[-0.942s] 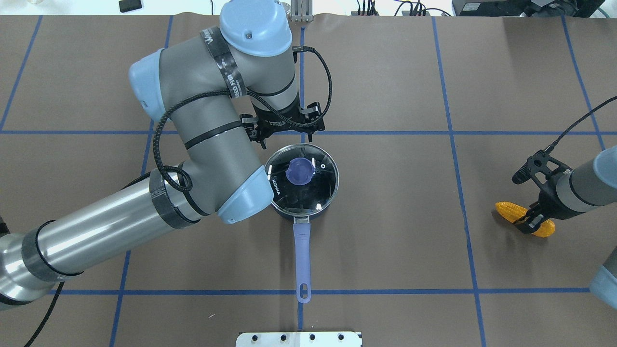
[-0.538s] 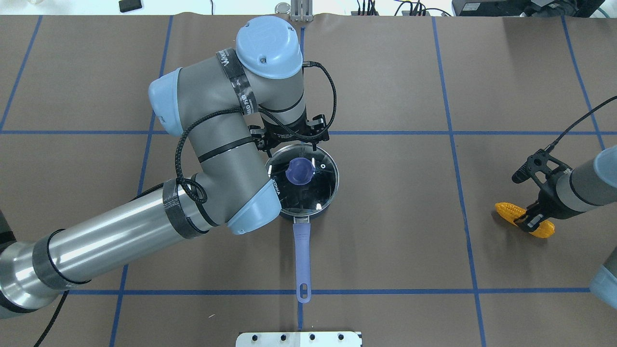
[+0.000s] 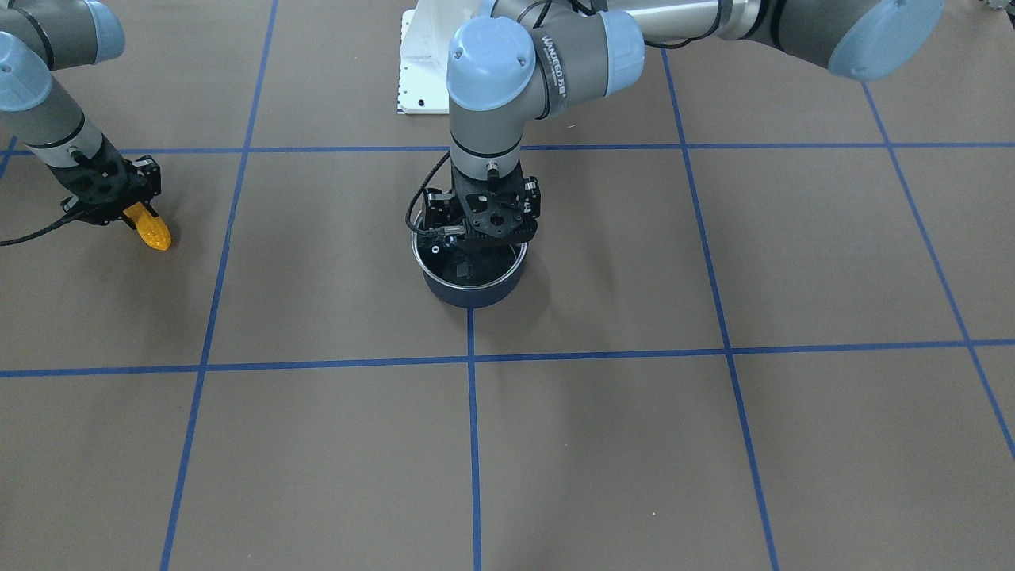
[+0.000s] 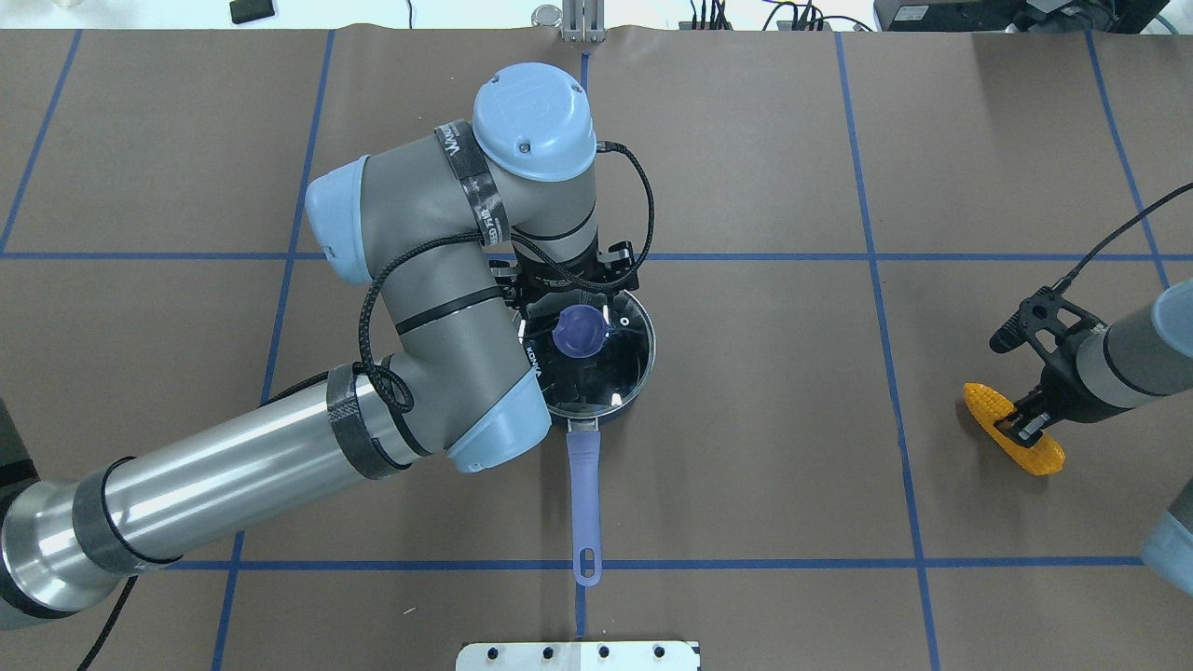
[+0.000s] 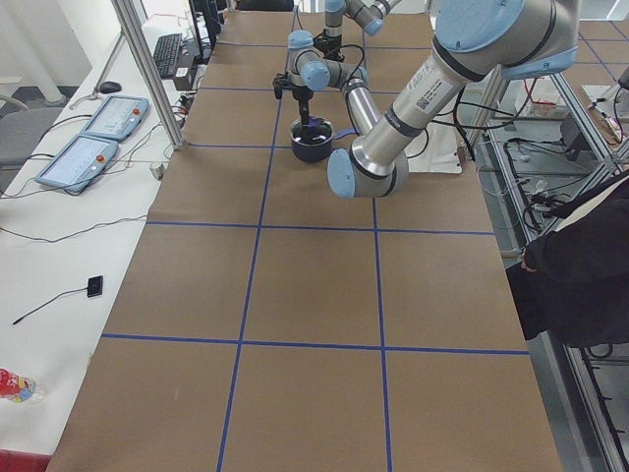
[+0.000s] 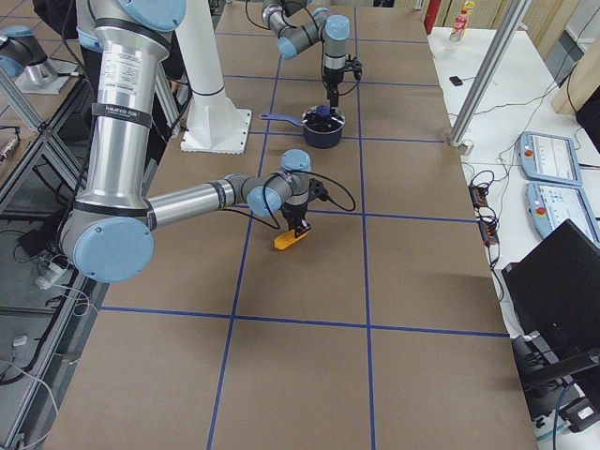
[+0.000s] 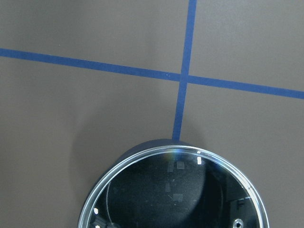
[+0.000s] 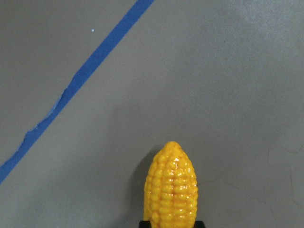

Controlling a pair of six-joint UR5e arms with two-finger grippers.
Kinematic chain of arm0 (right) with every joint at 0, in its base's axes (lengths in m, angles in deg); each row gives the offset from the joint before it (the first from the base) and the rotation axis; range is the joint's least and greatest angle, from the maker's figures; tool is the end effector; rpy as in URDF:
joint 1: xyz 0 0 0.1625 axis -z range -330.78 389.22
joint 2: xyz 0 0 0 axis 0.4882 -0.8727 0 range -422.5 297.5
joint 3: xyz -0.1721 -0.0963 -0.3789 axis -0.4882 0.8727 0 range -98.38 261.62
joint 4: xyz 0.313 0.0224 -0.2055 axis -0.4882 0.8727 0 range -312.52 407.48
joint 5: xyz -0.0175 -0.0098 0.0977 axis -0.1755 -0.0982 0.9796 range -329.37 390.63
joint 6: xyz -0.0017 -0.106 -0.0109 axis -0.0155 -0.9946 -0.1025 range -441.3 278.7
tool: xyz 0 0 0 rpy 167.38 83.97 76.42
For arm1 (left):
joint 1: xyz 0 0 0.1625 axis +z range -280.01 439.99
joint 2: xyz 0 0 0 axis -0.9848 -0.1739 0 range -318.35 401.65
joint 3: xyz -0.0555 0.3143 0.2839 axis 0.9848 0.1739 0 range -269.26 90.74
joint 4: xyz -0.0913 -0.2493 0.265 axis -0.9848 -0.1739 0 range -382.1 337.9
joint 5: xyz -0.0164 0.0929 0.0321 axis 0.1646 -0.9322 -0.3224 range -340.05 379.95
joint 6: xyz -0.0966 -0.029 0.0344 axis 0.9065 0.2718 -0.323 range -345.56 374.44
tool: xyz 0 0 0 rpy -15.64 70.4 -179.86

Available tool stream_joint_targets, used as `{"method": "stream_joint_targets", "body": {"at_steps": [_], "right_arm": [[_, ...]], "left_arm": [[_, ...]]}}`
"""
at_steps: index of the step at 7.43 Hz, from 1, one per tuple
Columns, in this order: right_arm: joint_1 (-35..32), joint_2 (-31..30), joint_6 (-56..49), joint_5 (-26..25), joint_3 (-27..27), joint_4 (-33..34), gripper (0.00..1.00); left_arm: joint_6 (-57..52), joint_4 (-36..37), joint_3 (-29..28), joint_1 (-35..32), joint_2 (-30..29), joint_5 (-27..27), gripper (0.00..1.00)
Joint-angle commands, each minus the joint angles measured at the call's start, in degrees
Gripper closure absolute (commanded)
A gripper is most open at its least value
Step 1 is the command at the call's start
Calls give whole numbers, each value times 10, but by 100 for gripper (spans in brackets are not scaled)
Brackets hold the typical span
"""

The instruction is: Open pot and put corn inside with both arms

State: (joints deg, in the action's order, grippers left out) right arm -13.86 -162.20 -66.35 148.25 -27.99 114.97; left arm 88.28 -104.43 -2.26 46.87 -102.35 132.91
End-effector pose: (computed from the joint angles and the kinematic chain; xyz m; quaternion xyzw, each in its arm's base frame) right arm -0.2409 -0.3402 0.5494 0.1147 -0.3359 -0.3208 0.8781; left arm 0.5413 -0.4625 0.1441 -0.0173 0.4059 -0.0617 0.9117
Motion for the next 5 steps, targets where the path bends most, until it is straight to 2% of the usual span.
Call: {"method": "stream_joint_targets", "body": {"at_steps": [1, 5], "right_arm": [[-25, 0, -4, 27, -1, 1, 65], [-66, 12, -5, 64, 0, 7, 67]], "left_arm": [[9, -18, -2, 14, 0, -13, 2], [1, -20, -7, 24, 8, -13, 3]]}}
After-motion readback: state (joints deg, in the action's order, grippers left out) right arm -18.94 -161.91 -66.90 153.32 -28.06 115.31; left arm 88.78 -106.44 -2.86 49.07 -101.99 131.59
